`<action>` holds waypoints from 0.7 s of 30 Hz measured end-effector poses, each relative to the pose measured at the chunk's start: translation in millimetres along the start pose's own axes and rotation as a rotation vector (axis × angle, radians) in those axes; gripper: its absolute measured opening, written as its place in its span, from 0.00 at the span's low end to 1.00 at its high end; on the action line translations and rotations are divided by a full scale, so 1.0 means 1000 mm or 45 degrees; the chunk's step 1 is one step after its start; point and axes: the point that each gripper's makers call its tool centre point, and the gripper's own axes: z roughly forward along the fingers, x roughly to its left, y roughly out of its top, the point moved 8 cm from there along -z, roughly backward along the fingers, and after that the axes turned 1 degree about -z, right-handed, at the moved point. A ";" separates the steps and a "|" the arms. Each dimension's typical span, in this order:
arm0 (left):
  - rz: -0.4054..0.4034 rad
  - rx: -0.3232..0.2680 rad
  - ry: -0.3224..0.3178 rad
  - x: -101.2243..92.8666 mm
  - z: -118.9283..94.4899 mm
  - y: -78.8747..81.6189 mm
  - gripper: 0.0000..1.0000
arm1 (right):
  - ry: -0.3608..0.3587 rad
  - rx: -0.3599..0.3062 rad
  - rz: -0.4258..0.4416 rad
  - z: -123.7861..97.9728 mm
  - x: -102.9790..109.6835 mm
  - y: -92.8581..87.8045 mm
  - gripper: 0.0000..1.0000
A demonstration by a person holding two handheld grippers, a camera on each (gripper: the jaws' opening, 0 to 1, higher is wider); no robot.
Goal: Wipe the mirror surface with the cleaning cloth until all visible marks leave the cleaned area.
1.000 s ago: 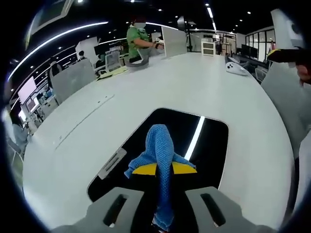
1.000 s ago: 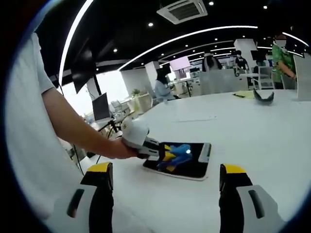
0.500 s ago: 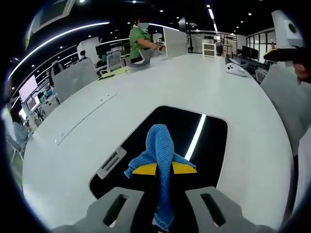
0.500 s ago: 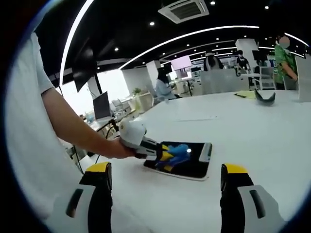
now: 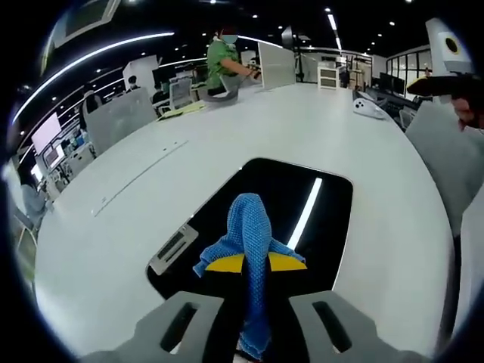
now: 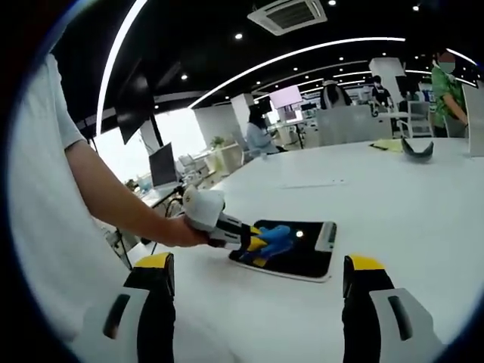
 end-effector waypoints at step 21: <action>-0.028 0.040 0.040 0.006 -0.020 -0.015 0.07 | 0.026 0.009 -0.020 0.001 0.004 0.000 0.91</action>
